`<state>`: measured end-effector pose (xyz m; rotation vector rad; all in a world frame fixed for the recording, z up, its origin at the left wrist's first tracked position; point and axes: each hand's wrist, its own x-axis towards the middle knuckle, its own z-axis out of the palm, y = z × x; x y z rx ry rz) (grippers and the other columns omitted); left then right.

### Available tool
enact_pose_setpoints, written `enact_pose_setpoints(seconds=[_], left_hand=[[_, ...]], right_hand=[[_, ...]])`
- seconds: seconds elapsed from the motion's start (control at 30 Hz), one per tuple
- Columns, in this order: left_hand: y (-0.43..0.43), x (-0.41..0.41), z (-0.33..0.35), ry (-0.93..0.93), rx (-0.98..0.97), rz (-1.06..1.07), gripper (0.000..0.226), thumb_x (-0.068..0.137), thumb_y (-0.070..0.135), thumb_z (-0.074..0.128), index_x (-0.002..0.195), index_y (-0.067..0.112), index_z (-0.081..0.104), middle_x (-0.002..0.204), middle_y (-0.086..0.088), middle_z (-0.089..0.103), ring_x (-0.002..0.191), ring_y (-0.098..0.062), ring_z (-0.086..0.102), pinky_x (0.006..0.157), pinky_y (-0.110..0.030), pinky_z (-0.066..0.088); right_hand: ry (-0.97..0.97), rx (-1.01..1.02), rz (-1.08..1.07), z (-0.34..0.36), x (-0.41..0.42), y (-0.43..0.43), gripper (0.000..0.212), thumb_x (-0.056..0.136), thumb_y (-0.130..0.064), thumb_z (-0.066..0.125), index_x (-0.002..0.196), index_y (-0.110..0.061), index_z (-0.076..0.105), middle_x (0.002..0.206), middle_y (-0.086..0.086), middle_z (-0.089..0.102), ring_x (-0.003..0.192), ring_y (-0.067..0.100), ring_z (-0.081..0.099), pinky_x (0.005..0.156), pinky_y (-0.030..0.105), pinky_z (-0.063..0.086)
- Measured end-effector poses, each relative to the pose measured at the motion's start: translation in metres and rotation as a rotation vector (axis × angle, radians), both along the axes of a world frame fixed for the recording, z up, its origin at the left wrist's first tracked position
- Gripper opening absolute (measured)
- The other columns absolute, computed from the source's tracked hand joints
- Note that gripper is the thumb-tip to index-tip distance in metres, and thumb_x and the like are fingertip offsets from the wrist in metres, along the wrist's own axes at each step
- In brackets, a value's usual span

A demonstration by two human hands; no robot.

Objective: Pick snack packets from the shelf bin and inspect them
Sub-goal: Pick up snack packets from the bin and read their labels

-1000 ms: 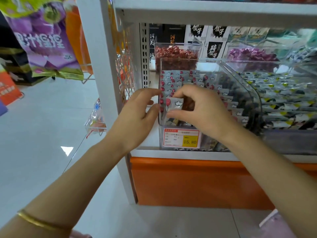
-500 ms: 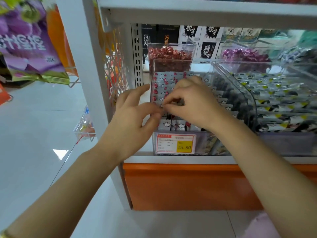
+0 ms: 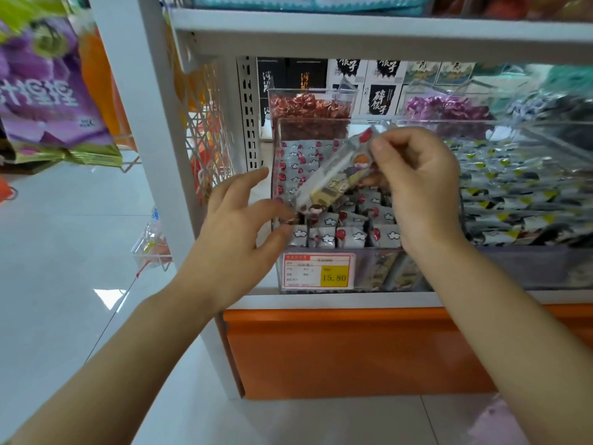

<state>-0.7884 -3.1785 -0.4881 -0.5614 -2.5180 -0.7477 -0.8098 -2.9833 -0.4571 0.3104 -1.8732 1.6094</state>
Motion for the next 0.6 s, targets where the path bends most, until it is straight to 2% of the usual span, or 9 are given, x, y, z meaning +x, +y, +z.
enact_pose_setpoints(seconds=[0.1,0.2,0.27,0.37,0.47,0.6], left_hand=[[0.003,0.003,0.002,0.056,0.012,0.047,0.023,0.089,0.028,0.055,0.108,0.023,0.067,0.141,0.001,0.040,0.132,-0.019,0.023,0.099,-0.023,0.013],[0.009,0.008,0.008,0.120,0.075,0.032,0.030,0.089,0.034,0.054,0.111,0.018,0.066,0.117,0.002,0.049,0.110,-0.008,0.038,0.090,-0.009,0.022],[0.015,0.014,0.011,0.026,0.163,-0.059,0.039,0.087,0.044,0.048,0.116,0.022,0.061,0.105,0.008,0.050,0.094,0.002,0.047,0.080,-0.005,0.033],[0.026,0.022,0.012,-0.198,0.364,-0.192,0.043,0.080,0.057,0.049,0.114,0.031,0.058,0.089,0.015,0.061,0.080,0.002,0.056,0.066,-0.010,0.045],[0.033,0.025,0.014,-0.360,0.573,-0.263,0.031,0.075,0.043,0.056,0.101,0.028,0.062,0.082,0.002,0.069,0.069,-0.005,0.064,0.056,-0.017,0.051],[0.027,0.021,0.014,-0.462,0.818,-0.220,0.032,0.076,0.036,0.055,0.096,0.014,0.068,0.084,-0.002,0.073,0.073,-0.014,0.070,0.060,-0.020,0.055]], right_hand=[[-0.010,-0.128,-0.051,-0.002,0.012,0.013,0.018,0.093,-0.010,0.056,0.079,-0.020,0.060,0.075,-0.004,0.062,0.059,0.004,0.062,0.058,0.024,0.055],[-0.042,-0.245,-0.082,-0.004,0.022,0.021,0.018,0.093,-0.011,0.055,0.077,-0.018,0.061,0.072,-0.004,0.063,0.059,0.005,0.062,0.060,0.026,0.056],[-0.082,-0.337,-0.053,-0.006,0.028,0.022,0.019,0.093,-0.011,0.055,0.076,-0.014,0.061,0.068,-0.005,0.064,0.060,0.007,0.063,0.058,0.025,0.055],[-0.156,-0.467,0.012,-0.013,0.035,0.017,0.018,0.093,-0.011,0.055,0.075,-0.010,0.059,0.062,-0.007,0.066,0.058,0.007,0.065,0.055,0.021,0.054],[-0.219,-0.539,0.074,-0.019,0.039,0.015,0.017,0.092,-0.011,0.055,0.077,-0.004,0.061,0.067,-0.002,0.071,0.065,0.013,0.069,0.059,0.025,0.056],[-0.295,-0.507,0.214,-0.022,0.043,0.021,0.013,0.076,-0.019,0.065,0.073,-0.007,0.066,0.068,0.003,0.071,0.064,0.014,0.068,0.057,0.022,0.055]])
